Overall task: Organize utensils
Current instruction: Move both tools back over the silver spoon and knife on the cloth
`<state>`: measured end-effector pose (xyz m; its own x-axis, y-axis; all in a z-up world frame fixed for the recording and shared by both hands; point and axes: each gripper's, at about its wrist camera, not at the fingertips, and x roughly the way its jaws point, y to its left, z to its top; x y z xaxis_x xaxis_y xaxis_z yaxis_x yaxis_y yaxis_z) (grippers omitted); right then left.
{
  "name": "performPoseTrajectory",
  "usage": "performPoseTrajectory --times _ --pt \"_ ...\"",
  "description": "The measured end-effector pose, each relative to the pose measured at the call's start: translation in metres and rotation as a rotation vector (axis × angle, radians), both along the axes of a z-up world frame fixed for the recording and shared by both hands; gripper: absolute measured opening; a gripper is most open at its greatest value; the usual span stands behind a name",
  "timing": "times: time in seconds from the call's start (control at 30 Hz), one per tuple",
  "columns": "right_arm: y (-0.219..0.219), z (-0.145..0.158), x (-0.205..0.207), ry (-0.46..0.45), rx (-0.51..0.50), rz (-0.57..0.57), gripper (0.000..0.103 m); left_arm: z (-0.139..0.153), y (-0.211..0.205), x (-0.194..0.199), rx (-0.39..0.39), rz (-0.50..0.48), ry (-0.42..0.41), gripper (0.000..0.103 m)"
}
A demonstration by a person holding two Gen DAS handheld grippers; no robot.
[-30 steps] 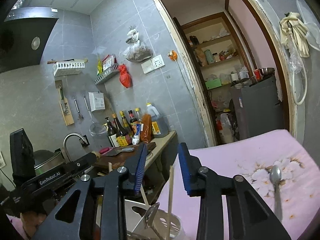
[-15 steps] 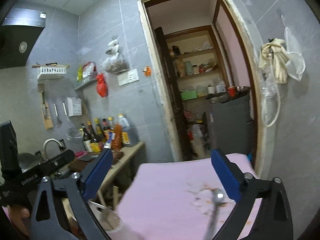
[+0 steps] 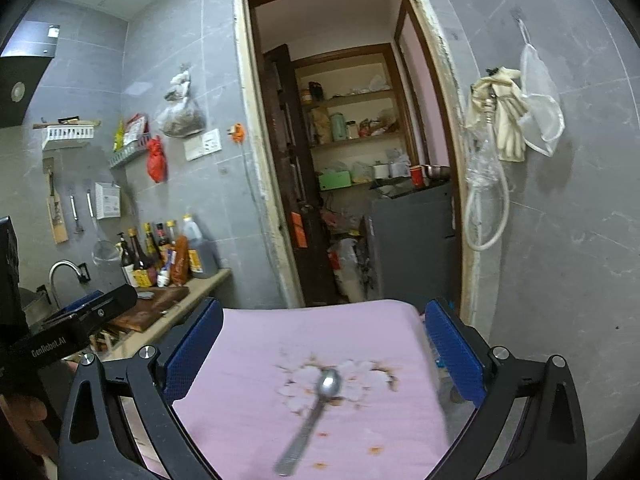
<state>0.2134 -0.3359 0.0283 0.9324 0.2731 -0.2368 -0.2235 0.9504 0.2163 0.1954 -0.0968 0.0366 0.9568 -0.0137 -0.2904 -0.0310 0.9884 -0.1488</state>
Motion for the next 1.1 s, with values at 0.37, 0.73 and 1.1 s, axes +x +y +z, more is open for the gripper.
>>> performPoseTrajectory --times 0.37,0.73,1.1 --pt "-0.054 -0.044 0.046 0.099 0.015 -0.018 0.099 -0.026 -0.051 0.048 -0.001 0.014 0.079 0.103" --pt "-0.071 -0.103 0.094 0.225 0.038 0.006 0.099 -0.083 -0.069 0.096 -0.014 0.012 0.258 0.103" --pt "-0.039 -0.163 0.139 0.38 0.048 0.148 0.092 -0.146 -0.052 0.125 -0.057 0.056 0.421 0.096"
